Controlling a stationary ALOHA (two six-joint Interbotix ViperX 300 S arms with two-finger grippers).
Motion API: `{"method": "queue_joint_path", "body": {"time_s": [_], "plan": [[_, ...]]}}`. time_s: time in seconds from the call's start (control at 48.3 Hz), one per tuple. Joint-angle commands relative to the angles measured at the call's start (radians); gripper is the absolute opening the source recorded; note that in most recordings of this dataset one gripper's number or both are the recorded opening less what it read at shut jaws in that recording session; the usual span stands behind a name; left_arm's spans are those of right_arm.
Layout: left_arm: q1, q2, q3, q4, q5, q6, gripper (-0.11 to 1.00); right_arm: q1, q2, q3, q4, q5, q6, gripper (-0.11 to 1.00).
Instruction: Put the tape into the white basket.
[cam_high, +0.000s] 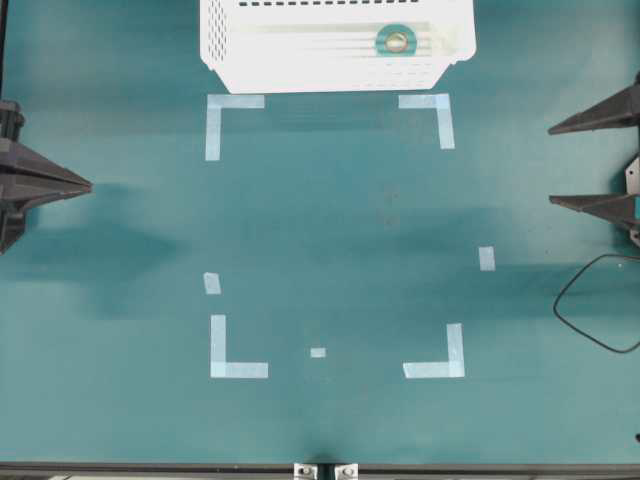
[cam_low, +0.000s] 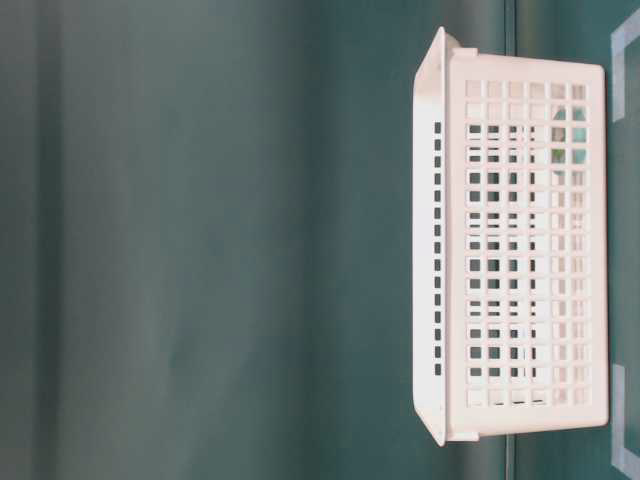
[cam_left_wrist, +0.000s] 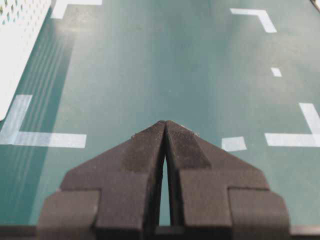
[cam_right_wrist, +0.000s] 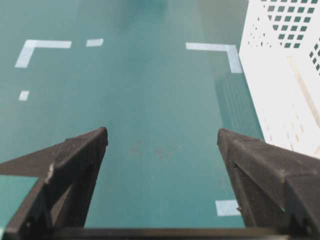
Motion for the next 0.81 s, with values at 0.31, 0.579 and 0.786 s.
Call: {"method": "queue_joint_path", "body": {"time_s": [0.31, 0.579, 0.786], "plan": [[-0.003, 0.009, -0.012, 0.002, -0.009, 0.0, -0.11, 0.002, -0.037, 0.094, -0.003, -0.074, -0.002, 0.94], [-0.003, 0.009, -0.012, 0.003, -0.009, 0.0, -0.11, 0.0, -0.038, 0.146, -0.003, -0.071, 0.002, 0.94], [-0.003, 0.009, -0.012, 0.003, -0.009, 0.0, -0.11, 0.002, -0.034, 0.186, -0.003, -0.094, 0.003, 0.94]]}}
